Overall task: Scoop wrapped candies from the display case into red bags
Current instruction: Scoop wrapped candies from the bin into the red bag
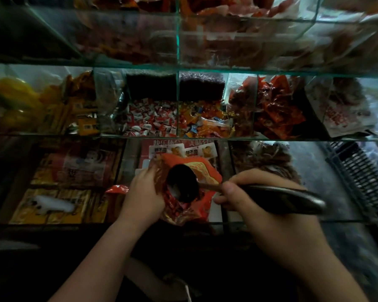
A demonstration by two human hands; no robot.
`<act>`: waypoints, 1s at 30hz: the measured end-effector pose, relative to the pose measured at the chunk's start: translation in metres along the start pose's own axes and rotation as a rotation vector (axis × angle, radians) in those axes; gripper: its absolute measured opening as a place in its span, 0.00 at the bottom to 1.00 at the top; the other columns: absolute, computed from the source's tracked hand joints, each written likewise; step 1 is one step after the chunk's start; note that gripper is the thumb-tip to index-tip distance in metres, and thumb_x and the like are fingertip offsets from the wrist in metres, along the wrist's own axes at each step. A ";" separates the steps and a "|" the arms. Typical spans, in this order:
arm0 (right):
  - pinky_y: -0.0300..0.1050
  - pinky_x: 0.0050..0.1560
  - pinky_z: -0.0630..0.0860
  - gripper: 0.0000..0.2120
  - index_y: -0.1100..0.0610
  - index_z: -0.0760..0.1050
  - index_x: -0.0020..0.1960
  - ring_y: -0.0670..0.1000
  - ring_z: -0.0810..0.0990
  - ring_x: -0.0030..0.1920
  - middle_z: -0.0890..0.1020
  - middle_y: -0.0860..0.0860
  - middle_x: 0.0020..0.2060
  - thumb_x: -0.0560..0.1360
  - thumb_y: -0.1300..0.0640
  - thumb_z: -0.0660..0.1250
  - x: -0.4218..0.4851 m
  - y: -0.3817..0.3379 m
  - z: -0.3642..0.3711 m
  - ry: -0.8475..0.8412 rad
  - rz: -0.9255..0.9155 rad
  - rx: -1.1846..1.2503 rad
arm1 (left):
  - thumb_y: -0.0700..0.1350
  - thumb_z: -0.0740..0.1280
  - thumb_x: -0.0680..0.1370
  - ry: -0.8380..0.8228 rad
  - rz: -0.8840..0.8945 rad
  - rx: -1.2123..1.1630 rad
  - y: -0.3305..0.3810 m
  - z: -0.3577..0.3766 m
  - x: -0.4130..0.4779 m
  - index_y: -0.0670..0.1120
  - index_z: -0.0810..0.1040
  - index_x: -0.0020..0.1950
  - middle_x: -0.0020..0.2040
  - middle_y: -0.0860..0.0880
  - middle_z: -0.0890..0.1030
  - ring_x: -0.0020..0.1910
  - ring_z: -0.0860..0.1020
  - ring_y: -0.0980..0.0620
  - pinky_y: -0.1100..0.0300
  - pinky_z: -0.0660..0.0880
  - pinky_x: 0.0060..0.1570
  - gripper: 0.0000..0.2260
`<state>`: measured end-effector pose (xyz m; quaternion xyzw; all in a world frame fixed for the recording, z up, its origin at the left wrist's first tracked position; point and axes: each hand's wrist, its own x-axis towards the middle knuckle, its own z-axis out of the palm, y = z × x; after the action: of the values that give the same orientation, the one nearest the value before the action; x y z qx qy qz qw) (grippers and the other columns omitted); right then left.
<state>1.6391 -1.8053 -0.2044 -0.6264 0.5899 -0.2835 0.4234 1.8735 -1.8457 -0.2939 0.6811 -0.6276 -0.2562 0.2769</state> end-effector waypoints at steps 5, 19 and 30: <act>0.40 0.52 0.78 0.04 0.46 0.82 0.51 0.42 0.82 0.51 0.83 0.41 0.49 0.76 0.50 0.72 0.018 0.005 0.017 -0.020 -0.301 -0.285 | 0.44 0.70 0.76 -0.087 -0.083 -0.041 0.001 0.005 -0.006 0.52 0.59 0.82 0.75 0.50 0.68 0.76 0.64 0.48 0.44 0.65 0.75 0.37; 0.41 0.46 0.81 0.02 0.50 0.85 0.45 0.42 0.84 0.43 0.86 0.45 0.41 0.76 0.56 0.74 0.085 0.066 0.081 0.123 -0.130 -0.240 | 0.35 0.62 0.77 -0.166 -0.078 -0.107 -0.003 0.015 -0.009 0.55 0.46 0.84 0.82 0.59 0.49 0.80 0.46 0.59 0.59 0.44 0.75 0.41; 0.53 0.49 0.84 0.04 0.44 0.85 0.42 0.48 0.87 0.43 0.88 0.46 0.38 0.74 0.46 0.74 0.087 0.067 0.080 0.215 0.219 0.188 | 0.37 0.63 0.78 -0.164 -0.088 -0.147 -0.009 0.016 -0.016 0.57 0.45 0.84 0.82 0.61 0.48 0.80 0.44 0.60 0.58 0.45 0.75 0.41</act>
<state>1.6866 -1.8708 -0.3129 -0.4820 0.6674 -0.3549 0.4430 1.8674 -1.8301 -0.3111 0.6625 -0.5973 -0.3682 0.2621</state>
